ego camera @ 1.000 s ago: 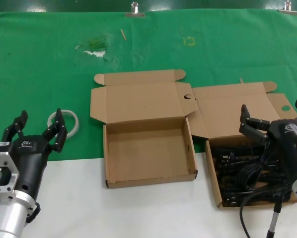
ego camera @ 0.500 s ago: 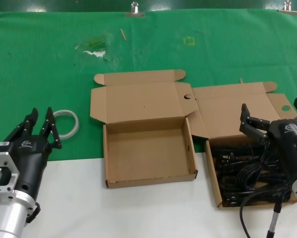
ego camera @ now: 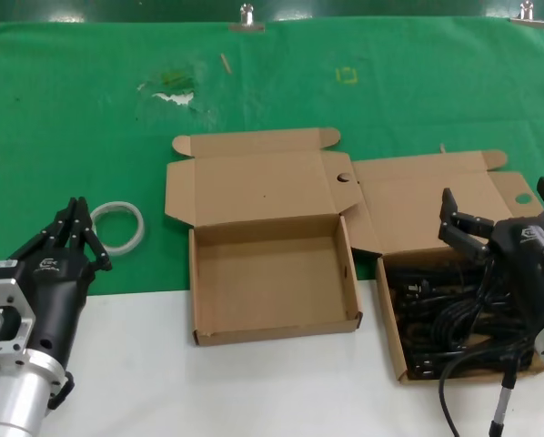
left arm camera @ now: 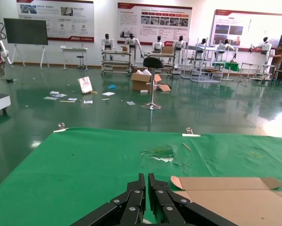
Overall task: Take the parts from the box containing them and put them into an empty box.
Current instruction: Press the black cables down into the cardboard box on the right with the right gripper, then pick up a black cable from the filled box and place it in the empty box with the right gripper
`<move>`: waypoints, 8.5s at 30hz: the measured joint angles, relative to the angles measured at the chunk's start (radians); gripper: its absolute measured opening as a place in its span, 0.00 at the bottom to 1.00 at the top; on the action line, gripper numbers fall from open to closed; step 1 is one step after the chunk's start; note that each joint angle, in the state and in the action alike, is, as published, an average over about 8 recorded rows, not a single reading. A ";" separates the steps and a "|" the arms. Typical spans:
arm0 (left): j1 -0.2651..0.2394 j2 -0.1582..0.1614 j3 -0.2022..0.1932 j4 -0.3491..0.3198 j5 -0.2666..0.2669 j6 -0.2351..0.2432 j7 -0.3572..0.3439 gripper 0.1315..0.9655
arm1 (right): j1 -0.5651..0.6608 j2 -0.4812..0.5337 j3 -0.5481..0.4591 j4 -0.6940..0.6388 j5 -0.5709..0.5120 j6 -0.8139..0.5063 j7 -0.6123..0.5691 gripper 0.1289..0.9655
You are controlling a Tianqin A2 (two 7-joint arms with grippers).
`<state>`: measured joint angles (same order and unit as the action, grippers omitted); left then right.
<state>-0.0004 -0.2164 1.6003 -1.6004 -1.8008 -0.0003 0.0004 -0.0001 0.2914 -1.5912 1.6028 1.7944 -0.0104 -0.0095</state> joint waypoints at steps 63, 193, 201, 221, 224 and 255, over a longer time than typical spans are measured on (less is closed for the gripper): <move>0.000 0.011 -0.001 0.000 0.001 0.001 0.000 0.03 | 1.016 0.544 -0.629 -0.910 -0.082 -1.346 -0.672 1.00; 0.000 0.014 -0.002 0.000 0.001 0.002 0.001 0.03 | 1.388 0.154 -0.498 -1.489 -0.497 -1.531 -0.900 0.10; 0.000 0.014 -0.002 0.000 0.001 0.002 0.001 0.03 | 1.392 0.105 -0.476 -1.512 -0.476 -1.486 -0.902 0.10; 0.000 0.016 -0.003 0.000 0.002 0.003 0.001 0.03 | 1.375 -0.024 -0.426 -1.536 -0.429 -1.425 -0.935 0.10; 0.000 0.016 -0.003 0.000 0.002 0.003 0.001 0.03 | 1.366 -0.047 -0.421 -1.544 -0.424 -1.404 -0.939 0.10; 0.000 0.016 -0.003 0.000 0.002 0.003 0.001 0.03 | 1.306 -0.171 -0.441 -1.586 -0.461 -1.233 -0.859 0.10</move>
<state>-0.0003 -0.2001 1.5974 -1.6002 -1.7990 0.0026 0.0012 1.3059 0.1199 -2.0326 0.0163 1.3338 -1.2437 -0.8681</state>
